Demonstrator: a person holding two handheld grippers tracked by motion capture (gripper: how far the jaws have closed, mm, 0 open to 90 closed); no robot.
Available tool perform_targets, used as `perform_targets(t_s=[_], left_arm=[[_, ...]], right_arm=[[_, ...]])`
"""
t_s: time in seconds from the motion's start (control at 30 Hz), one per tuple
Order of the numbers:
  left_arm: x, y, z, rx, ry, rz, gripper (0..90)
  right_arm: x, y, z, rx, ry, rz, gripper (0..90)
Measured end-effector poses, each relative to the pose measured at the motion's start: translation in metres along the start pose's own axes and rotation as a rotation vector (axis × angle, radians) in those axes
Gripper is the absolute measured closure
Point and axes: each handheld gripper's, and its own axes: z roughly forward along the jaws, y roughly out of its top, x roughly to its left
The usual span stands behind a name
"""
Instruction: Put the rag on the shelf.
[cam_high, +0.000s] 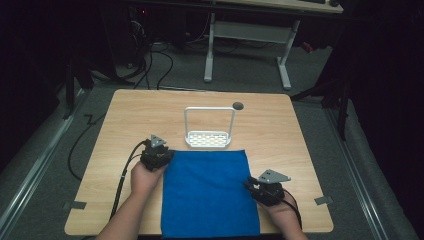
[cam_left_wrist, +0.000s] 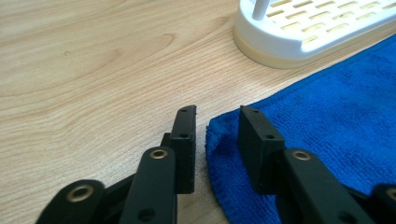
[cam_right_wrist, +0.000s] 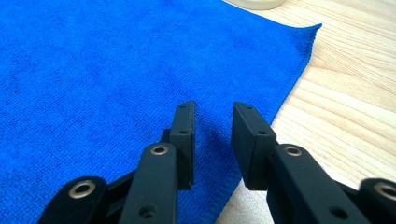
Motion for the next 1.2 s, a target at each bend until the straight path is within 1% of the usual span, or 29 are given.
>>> perform_targets(t_s=[0.2,0.23,0.27,0.33,0.37,0.4,0.43,0.47,0.5,0.53,0.6,0.63,0.7,0.73,0.77,0.8,0.9,0.97,1.03,1.13,1.2], left_arm=[[0.001,-0.002,-0.002,-0.005,0.003,-0.016,83.9],[0.001,-0.002,-0.002,-0.011,-0.004,-0.022,83.9],[0.002,-0.002,-0.003,-0.01,-0.016,-0.027,86.5],[0.003,-0.002,-0.003,-0.012,-0.022,-0.029,86.9],[0.003,-0.002,-0.003,-0.017,-0.03,-0.03,86.9],[0.003,-0.002,-0.003,-0.016,-0.033,-0.029,87.0],[0.003,-0.002,-0.002,-0.017,-0.033,-0.024,87.0],[0.003,-0.002,-0.002,-0.017,-0.033,-0.024,87.0],[0.003,-0.002,-0.003,-0.014,-0.042,-0.032,87.0],[0.003,-0.002,-0.003,-0.016,-0.044,-0.03,87.0],[0.003,-0.002,-0.003,-0.019,-0.051,-0.022,87.1],[0.003,-0.002,-0.003,-0.02,-0.051,-0.016,87.2],[0.003,-0.002,-0.003,-0.021,-0.053,-0.018,87.2],[0.003,-0.002,-0.003,-0.021,-0.053,-0.018,87.3],[0.003,-0.002,-0.004,-0.022,-0.055,-0.022,87.3],[0.003,-0.002,-0.004,-0.024,-0.057,-0.023,87.4],[0.003,-0.003,-0.004,-0.027,-0.054,-0.021,87.4],[0.004,-0.003,-0.004,-0.027,-0.058,-0.024,87.3],[0.004,-0.002,-0.004,-0.024,-0.057,-0.028,87.3],[0.004,-0.002,-0.004,-0.024,-0.054,-0.031,87.4],[0.005,-0.003,-0.004,-0.026,-0.056,-0.038,87.5]], right_arm=[[0.0,0.0,0.002,-0.002,0.001,0.001,67.5],[0.001,0.0,0.003,-0.005,-0.003,0.003,66.4],[0.0,0.001,0.003,-0.031,-0.015,0.007,63.1],[0.0,0.001,0.003,-0.041,-0.016,0.011,61.4],[-0.001,0.002,0.004,-0.051,-0.022,0.021,59.9],[-0.003,0.006,0.008,-0.072,-0.048,0.041,58.9],[-0.005,0.008,0.011,-0.076,-0.055,0.054,58.2],[-0.005,0.008,0.011,-0.076,-0.055,0.054,58.2],[-0.012,0.015,0.02,-0.078,-0.087,0.091,58.4],[-0.015,0.018,0.023,-0.078,-0.097,0.101,58.4],[-0.024,0.026,0.034,-0.063,-0.126,0.115,59.4],[-0.031,0.032,0.041,-0.052,-0.135,0.135,59.3],[-0.038,0.04,0.05,-0.039,-0.132,0.169,58.7],[-0.043,0.045,0.057,-0.03,-0.134,0.18,58.6],[-0.043,0.045,0.057,-0.03,-0.134,0.18,58.6],[-0.049,0.052,0.067,-0.012,-0.136,0.19,58.0],[-0.056,0.057,0.077,0.01,-0.162,0.211,58.0],[-0.059,0.057,0.08,0.023,-0.165,0.228,58.0],[-0.062,0.057,0.081,0.032,-0.168,0.231,58.0],[-0.063,0.057,0.082,0.035,-0.158,0.233,59.0],[-0.06,0.057,0.083,0.042,-0.162,0.194,64.6]])
